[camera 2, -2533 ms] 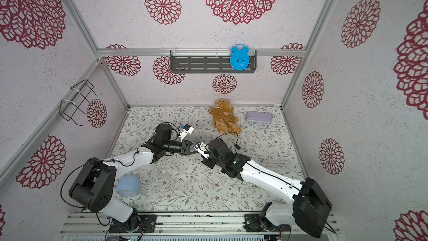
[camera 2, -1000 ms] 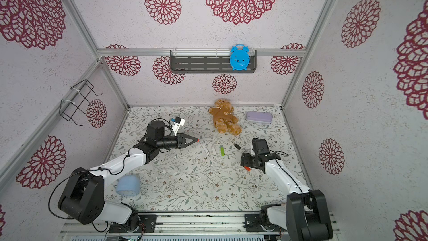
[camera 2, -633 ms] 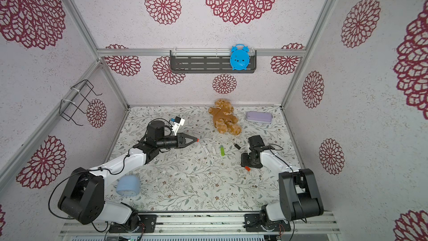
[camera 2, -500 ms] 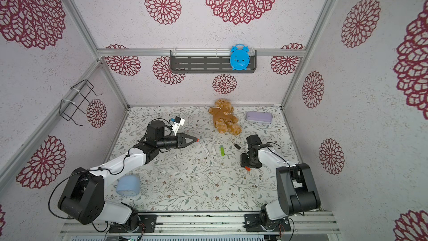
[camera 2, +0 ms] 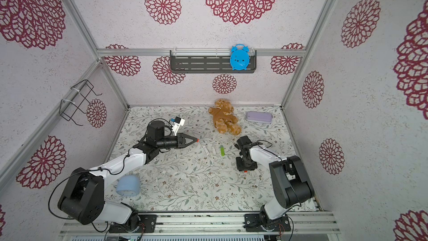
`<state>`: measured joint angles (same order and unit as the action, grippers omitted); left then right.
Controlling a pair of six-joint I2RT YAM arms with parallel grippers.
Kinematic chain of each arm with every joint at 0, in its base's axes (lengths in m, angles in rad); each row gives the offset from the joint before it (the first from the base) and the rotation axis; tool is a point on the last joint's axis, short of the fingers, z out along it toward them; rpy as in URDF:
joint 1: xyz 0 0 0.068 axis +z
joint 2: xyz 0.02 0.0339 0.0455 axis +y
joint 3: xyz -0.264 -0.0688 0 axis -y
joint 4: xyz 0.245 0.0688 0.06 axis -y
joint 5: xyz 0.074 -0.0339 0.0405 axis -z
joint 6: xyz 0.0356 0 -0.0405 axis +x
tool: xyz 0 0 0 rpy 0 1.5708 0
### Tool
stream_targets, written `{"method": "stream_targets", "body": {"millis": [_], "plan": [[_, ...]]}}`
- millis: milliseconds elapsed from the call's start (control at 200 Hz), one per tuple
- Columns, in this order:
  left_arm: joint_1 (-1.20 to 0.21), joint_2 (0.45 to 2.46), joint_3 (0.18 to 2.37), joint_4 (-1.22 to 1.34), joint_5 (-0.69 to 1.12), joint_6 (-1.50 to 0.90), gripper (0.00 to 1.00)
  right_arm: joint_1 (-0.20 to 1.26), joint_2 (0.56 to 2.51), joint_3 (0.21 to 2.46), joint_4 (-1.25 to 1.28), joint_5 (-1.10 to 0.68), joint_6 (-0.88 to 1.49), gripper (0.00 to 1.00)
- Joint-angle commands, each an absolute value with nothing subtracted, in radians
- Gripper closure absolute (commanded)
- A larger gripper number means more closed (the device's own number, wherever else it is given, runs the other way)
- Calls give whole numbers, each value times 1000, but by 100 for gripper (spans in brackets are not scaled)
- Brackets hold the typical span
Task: Close the usb drive cover
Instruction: Pick up the USB drive from the center of the board.
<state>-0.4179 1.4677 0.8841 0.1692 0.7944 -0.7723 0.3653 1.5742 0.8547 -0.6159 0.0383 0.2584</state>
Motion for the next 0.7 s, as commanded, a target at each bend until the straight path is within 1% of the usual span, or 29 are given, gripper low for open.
{"method": "stream_targets", "body": {"millis": [0,50,260,335,440,540,695], "plan": [[-418,1443,888,161,797,-746,90,384,1589,871,-670,88,293,65],[-418,1443,888,162,796,-747,90,388,1595,871,-672,100,298,68],[-417,1435,885,162,792,-747,90,389,1627,866,-654,111,300,71],[-417,1431,882,162,789,-747,90,389,1635,866,-645,88,300,73],[-417,1425,876,162,778,-748,90,401,1636,874,-622,8,275,74],[-413,1413,870,162,760,-746,90,467,1663,911,-643,-18,223,74],[-400,1407,862,158,750,-748,89,595,1716,967,-676,-6,193,77]]}}
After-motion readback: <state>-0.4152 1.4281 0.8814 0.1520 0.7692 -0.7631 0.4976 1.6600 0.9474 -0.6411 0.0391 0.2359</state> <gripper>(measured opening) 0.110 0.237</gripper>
